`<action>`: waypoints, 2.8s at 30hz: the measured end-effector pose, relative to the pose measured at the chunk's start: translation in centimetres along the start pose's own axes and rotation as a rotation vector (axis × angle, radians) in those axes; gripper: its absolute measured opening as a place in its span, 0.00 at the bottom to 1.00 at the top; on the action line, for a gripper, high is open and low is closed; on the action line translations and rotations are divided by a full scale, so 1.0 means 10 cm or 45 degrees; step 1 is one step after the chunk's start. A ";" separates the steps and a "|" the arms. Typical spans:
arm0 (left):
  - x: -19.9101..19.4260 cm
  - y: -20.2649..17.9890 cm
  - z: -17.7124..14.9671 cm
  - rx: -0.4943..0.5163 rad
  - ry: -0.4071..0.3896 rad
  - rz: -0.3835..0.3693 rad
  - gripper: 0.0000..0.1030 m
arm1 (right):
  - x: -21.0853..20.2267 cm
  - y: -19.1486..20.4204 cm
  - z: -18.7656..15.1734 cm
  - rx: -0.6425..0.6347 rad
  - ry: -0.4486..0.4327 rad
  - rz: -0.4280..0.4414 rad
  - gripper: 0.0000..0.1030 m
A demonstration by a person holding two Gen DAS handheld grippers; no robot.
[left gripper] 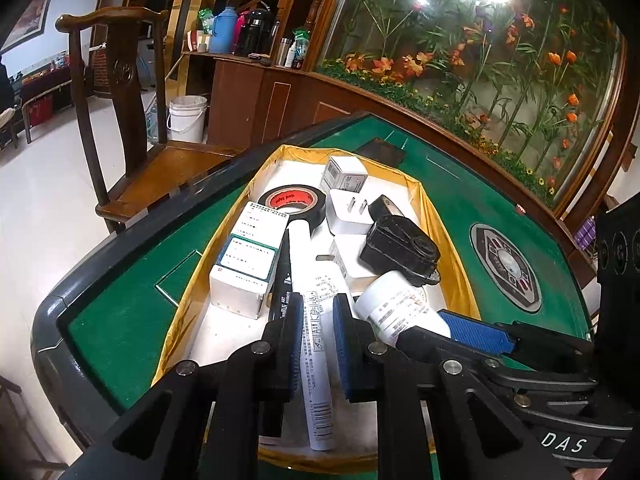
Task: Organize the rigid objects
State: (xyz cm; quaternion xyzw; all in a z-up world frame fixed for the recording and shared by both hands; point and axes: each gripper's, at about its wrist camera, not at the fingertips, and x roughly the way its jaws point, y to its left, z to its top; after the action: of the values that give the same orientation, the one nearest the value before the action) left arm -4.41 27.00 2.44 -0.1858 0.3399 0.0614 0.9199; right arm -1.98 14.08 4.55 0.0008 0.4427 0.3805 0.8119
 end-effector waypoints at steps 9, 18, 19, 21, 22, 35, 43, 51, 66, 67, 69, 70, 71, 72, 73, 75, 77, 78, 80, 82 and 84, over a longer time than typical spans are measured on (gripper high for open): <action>-0.10 -0.08 0.03 0.026 -0.014 0.010 0.14 | -0.06 -0.06 -0.05 0.040 0.025 0.102 0.40; -0.15 -0.36 -0.12 0.139 -0.071 0.100 0.30 | -0.41 -0.10 -0.15 -0.024 -0.092 -0.034 0.47; -0.16 -0.41 -0.16 0.164 -0.088 0.106 0.30 | -0.46 -0.12 -0.17 -0.028 -0.111 -0.056 0.49; -0.18 -0.51 -0.21 0.214 -0.116 0.122 0.31 | -0.57 -0.20 -0.25 -0.038 -0.143 -0.115 0.52; -0.19 -0.56 -0.23 0.237 -0.123 0.115 0.33 | -0.62 -0.25 -0.29 -0.039 -0.153 -0.147 0.52; -0.40 -0.68 -0.26 0.274 -0.299 0.169 0.79 | -0.89 -0.72 -0.55 0.037 -0.253 -0.339 0.72; -0.50 -0.63 -0.27 0.278 -0.368 0.321 0.93 | -0.86 -0.64 -0.59 -0.006 -0.276 -0.381 0.79; -0.74 -0.63 -0.24 0.384 -0.470 0.559 1.00 | -0.94 -0.60 -0.61 -0.038 -0.378 -0.404 0.81; -0.96 -0.47 -0.37 0.393 -0.342 0.503 1.00 | -0.96 -0.53 -0.60 -0.072 -0.401 -0.324 0.84; -0.97 -0.46 -0.36 0.385 -0.337 0.500 1.00 | -0.95 -0.52 -0.61 -0.078 -0.398 -0.329 0.84; -0.96 -0.47 -0.34 0.381 -0.329 0.514 1.00 | -0.95 -0.51 -0.61 -0.085 -0.395 -0.326 0.84; -0.96 -0.48 -0.34 0.391 -0.326 0.536 1.00 | -0.95 -0.51 -0.61 -0.085 -0.390 -0.318 0.84; -0.97 -0.49 -0.34 0.401 -0.333 0.548 1.00 | -0.94 -0.51 -0.60 -0.081 -0.385 -0.309 0.84; -0.99 -0.50 -0.34 0.403 -0.340 0.556 1.00 | -0.94 -0.51 -0.60 -0.079 -0.381 -0.306 0.85; -0.99 -0.51 -0.34 0.403 -0.345 0.566 1.00 | -0.94 -0.52 -0.60 -0.077 -0.374 -0.308 0.85; -1.00 -0.54 -0.35 0.411 -0.366 0.602 1.00 | -0.92 -0.51 -0.60 -0.077 -0.354 -0.322 0.85; -1.02 -0.53 -0.36 0.394 -0.383 0.606 1.00 | -0.92 -0.50 -0.60 -0.081 -0.350 -0.338 0.85; -1.02 -0.52 -0.35 0.371 -0.386 0.595 1.00 | -0.92 -0.50 -0.60 -0.085 -0.351 -0.338 0.85; -1.02 -0.48 -0.35 0.342 -0.371 0.589 1.00 | -0.94 -0.48 -0.60 -0.097 -0.364 -0.340 0.85; -1.00 -0.44 -0.33 0.323 -0.340 0.559 1.00 | -0.95 -0.46 -0.60 -0.109 -0.373 -0.352 0.85; -0.98 -0.40 -0.33 0.314 -0.321 0.577 1.00 | -0.95 -0.45 -0.61 -0.114 -0.373 -0.345 0.85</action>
State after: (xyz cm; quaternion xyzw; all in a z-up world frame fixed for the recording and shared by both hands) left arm -12.88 22.14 7.73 0.0173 0.2608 0.2462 0.9333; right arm -6.58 2.93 6.14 -0.0395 0.2987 0.2830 0.9106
